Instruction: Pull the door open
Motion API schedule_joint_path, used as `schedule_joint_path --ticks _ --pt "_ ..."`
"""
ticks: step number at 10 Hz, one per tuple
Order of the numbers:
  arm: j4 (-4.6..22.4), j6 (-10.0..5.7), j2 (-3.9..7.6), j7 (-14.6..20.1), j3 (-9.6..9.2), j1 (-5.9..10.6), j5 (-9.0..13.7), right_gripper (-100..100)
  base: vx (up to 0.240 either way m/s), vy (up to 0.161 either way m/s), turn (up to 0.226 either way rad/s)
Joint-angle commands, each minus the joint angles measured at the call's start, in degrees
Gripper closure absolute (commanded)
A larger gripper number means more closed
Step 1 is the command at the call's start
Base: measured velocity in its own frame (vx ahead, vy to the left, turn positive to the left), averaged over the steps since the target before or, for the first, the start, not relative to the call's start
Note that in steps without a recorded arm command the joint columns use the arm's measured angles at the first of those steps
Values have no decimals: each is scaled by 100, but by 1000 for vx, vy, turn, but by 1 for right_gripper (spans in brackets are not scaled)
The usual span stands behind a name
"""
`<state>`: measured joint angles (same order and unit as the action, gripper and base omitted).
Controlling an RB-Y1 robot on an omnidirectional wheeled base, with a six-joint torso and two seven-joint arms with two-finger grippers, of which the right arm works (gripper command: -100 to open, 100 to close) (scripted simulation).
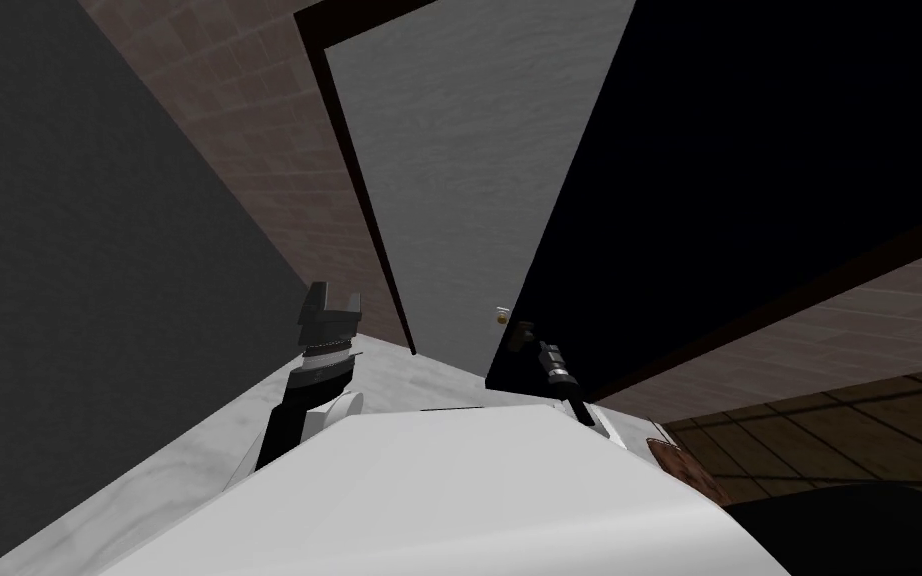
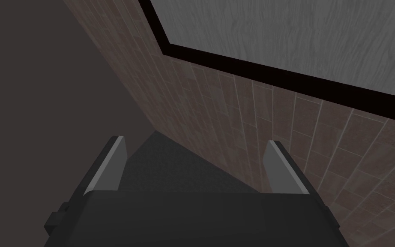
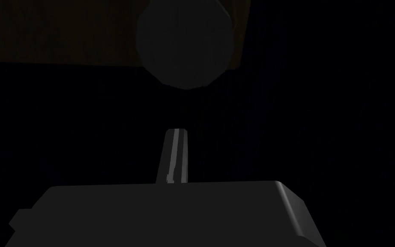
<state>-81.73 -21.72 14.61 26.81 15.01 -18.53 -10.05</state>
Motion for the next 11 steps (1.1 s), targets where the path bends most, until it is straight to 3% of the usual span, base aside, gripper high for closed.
schedule_joint_path --ticks 1,6,7,8,11 --pt "-73 -46 -2 45 -64 -56 -20 -100 -158 6 42" --pt "-328 -207 -9 204 -288 -252 -89 -100 -182 86 25" --pt "-279 -192 -6 180 -260 -219 -80 -100 -74 29 -2" --pt "-129 -153 5 117 -136 -184 -42 -100 24 -108 -146" --pt "4 -116 0 43 -57 -82 -10 -100 146 -146 -14"
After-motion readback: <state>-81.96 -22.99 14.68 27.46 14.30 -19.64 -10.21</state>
